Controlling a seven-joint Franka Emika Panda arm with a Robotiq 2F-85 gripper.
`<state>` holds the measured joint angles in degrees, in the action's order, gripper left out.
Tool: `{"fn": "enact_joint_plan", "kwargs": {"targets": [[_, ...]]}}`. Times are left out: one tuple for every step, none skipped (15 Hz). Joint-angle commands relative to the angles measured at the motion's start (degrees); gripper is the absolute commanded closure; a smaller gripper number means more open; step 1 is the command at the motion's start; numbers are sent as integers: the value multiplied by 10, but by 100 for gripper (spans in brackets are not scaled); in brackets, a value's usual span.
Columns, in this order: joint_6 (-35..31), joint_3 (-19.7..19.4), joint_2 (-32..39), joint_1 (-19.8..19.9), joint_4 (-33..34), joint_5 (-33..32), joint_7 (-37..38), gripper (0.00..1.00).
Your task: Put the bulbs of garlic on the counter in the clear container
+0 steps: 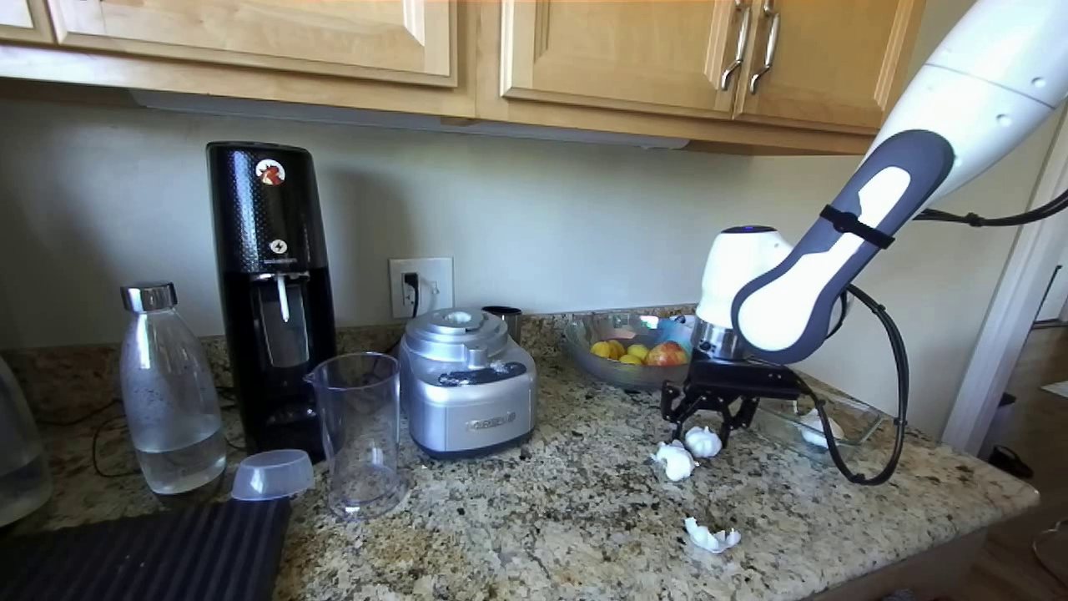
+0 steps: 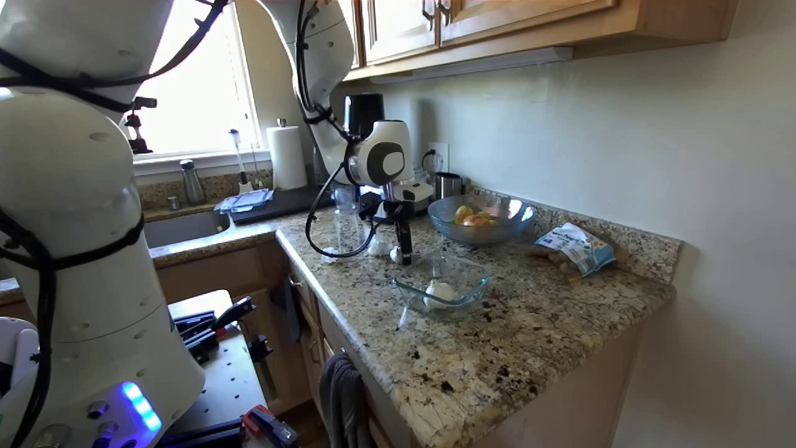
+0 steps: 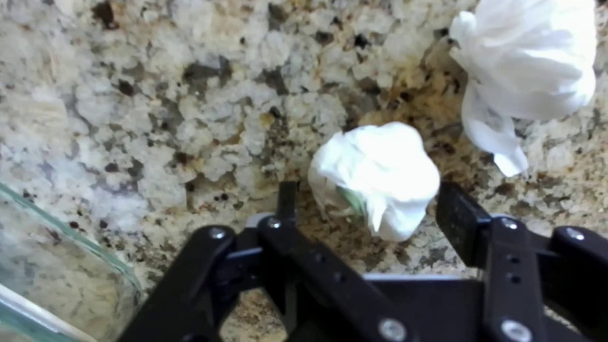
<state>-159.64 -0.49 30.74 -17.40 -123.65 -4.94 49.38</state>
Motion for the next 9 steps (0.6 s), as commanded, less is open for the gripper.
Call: {"fn": "enact_joint_plan", "kwargs": {"targets": [[11,-8,-14,-10,-8,18,-12,53],[12,-8,-17,-11,-10,19,-12,61],[14,-8,-22,-11,-14,21,-13,66],[18,-5,-29,-7,-18,25,-16,73],[21,-2,-39,-4,-24,28,-19,79],[23,-5,-51,-5,-31,28,-19,85],[26,-8,-68,-6,-41,26,-19,91],[28,-10,-82,-6,-48,24,-19,94],[28,-16,-99,-7,-57,18,-16,94]]}}
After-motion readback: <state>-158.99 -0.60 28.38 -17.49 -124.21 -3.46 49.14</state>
